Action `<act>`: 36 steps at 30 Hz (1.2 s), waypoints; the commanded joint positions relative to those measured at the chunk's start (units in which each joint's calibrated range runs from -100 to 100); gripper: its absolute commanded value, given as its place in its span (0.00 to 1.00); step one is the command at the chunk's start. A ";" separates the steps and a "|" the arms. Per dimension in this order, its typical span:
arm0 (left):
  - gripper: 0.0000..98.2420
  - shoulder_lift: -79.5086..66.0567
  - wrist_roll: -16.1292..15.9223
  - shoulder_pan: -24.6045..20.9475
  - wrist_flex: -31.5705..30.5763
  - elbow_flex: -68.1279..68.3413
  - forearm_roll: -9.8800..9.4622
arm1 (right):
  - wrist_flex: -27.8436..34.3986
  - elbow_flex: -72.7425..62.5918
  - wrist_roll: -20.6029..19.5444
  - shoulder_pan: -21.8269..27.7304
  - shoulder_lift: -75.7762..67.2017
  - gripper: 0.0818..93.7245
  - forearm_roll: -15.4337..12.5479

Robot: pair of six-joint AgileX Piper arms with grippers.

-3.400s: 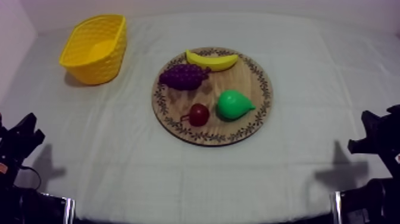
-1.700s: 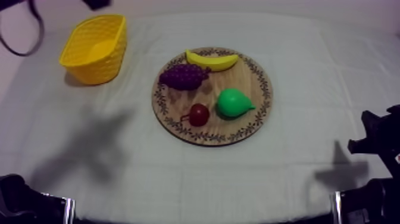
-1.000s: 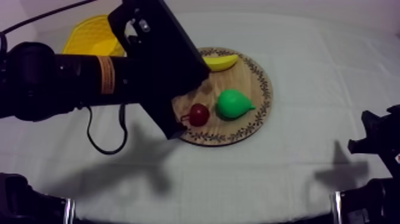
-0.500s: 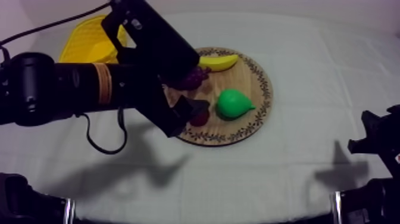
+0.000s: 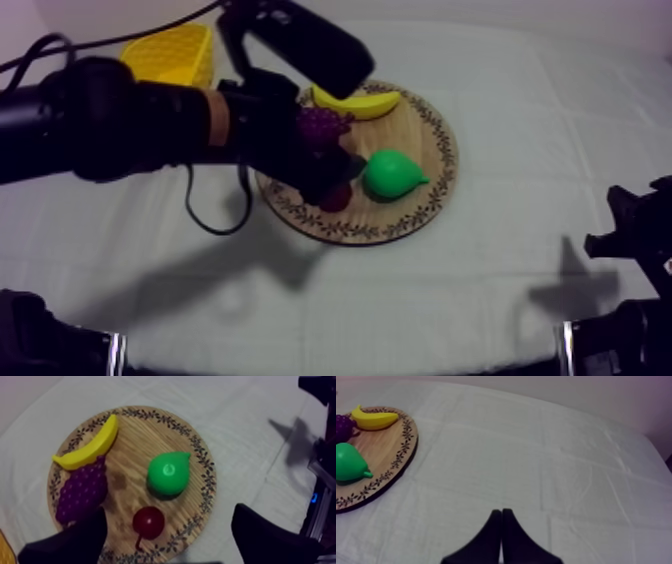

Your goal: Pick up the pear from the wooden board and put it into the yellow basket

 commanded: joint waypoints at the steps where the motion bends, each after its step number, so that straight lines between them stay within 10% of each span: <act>1: 0.94 4.41 -7.91 0.28 5.72 -6.67 2.71 | -0.01 0.03 -0.02 0.00 0.01 0.00 -0.01; 24: 0.93 47.19 -12.96 1.93 54.78 -60.07 3.10 | -0.01 0.03 -0.03 0.00 0.01 0.00 -0.01; 36: 0.76 61.95 -12.88 1.23 71.01 -78.10 0.81 | -0.01 0.03 -0.05 0.00 0.01 0.00 -0.01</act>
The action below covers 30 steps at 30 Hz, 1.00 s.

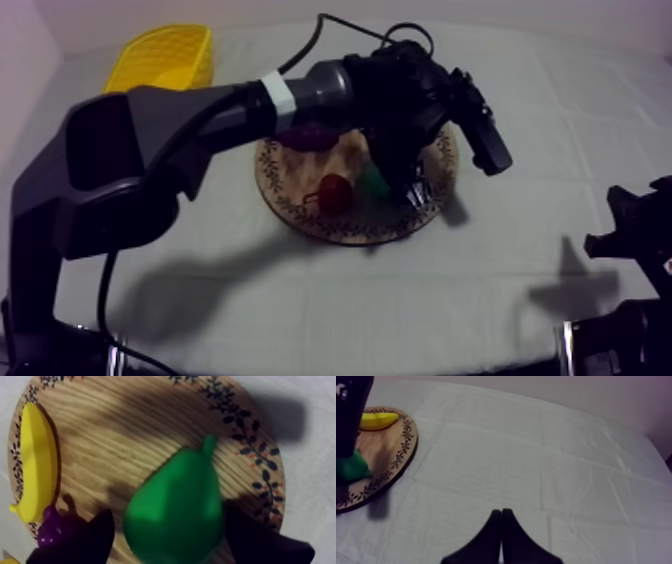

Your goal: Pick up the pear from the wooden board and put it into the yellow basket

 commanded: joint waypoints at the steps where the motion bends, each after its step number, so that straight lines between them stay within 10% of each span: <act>1: 0.73 2.36 0.19 -0.06 2.55 -3.46 -0.53 | 0.01 0.03 0.01 0.00 0.01 0.00 -0.01; 17: 0.58 -14.55 3.06 -1.56 4.97 -0.89 -9.57 | 0.01 0.03 0.06 0.00 0.01 0.00 -0.01; 30: 0.60 -39.64 2.09 -16.57 2.26 13.70 -12.52 | 0.01 0.03 0.04 0.00 0.01 0.00 -0.01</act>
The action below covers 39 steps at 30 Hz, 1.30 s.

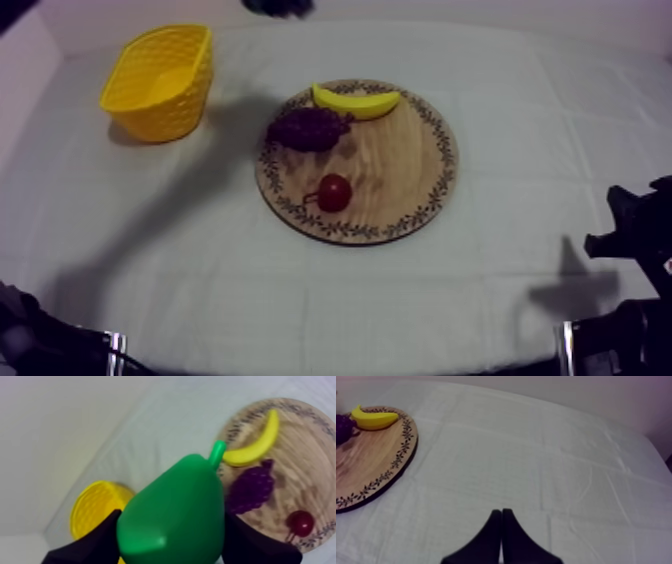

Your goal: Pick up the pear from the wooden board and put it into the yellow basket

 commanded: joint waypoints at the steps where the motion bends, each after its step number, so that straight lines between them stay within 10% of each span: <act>1: 0.60 -4.36 -0.28 -5.39 -1.48 3.43 0.28 | 0.01 0.03 -0.01 0.00 0.01 0.00 -0.01; 16: 0.61 1.96 -0.65 -19.38 -14.18 15.23 3.16 | 0.01 0.03 -0.02 0.00 0.01 0.00 -0.01; 39: 0.64 23.47 -1.34 -22.59 -22.30 9.35 9.87 | 0.01 0.03 -0.01 0.00 0.01 0.00 -0.01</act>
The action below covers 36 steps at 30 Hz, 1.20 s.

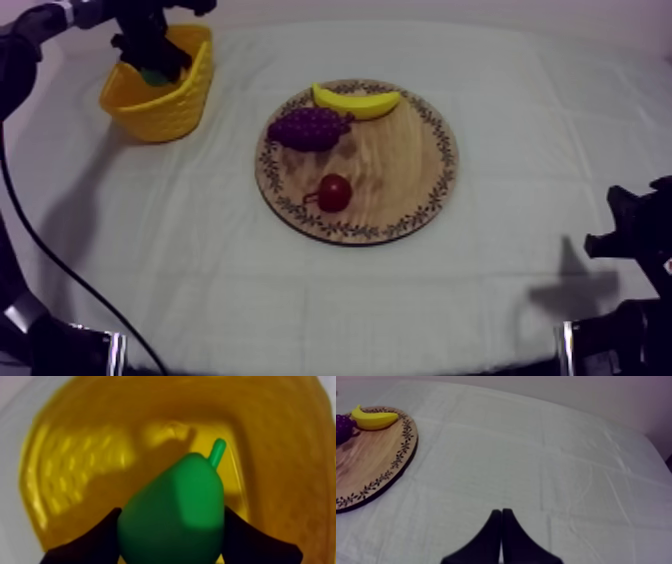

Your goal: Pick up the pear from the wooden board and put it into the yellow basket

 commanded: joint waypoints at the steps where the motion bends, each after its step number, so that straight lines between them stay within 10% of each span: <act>1: 0.65 1.01 0.05 -0.02 -0.14 -0.25 0.18 | 0.00 0.03 -0.01 0.00 0.01 0.00 -0.01; 14: 0.92 -0.75 -4.04 -2.12 -2.24 0.62 5.80 | 0.00 0.03 -0.03 0.00 0.01 0.00 -0.01; 17: 0.75 -3.97 -4.21 -1.72 -5.81 4.52 6.02 | 0.00 0.03 -0.04 0.00 0.01 0.00 -0.01; 20: 0.33 -8.79 -4.50 -1.10 -10.49 9.81 6.34 | 0.00 0.03 -0.03 0.00 0.01 0.00 -0.01; 23: 0.11 -14.80 -4.32 -0.57 -14.91 16.14 6.61 | 0.00 0.03 -0.03 0.00 0.01 0.00 -0.01; 36: 0.00 -56.35 0.40 0.26 -32.67 53.37 6.38 | 0.00 0.03 -0.02 0.00 0.01 0.00 -0.01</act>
